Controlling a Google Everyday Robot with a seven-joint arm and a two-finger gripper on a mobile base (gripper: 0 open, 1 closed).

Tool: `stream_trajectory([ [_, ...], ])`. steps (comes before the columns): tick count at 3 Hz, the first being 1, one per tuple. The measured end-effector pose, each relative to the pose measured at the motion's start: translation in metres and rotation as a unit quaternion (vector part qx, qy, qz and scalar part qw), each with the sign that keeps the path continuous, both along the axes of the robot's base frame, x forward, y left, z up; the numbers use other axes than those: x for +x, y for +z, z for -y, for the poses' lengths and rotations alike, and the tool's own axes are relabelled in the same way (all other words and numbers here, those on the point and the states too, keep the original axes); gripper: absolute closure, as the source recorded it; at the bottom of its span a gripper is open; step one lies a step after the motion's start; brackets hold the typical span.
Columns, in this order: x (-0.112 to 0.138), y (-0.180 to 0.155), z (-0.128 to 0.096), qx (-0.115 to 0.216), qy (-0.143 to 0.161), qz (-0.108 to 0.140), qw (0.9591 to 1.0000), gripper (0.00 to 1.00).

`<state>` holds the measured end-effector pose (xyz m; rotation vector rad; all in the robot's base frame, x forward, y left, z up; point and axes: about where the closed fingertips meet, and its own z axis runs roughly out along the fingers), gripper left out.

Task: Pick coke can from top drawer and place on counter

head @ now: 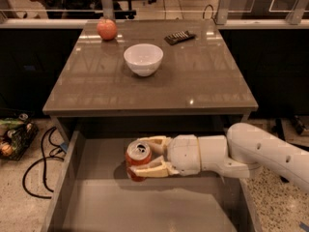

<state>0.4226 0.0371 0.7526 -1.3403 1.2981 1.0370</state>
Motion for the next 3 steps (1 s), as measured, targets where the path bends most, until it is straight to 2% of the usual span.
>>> stream_trajectory([
  [1,0.007,0.036,0.031,0.001,-0.03,0.0,0.9996,1.0],
  [2,0.011,0.074,0.051,-0.016,-0.061,-0.002,0.998,1.0],
  [3,0.016,0.117,0.062,-0.038,-0.087,0.0,0.9955,1.0],
])
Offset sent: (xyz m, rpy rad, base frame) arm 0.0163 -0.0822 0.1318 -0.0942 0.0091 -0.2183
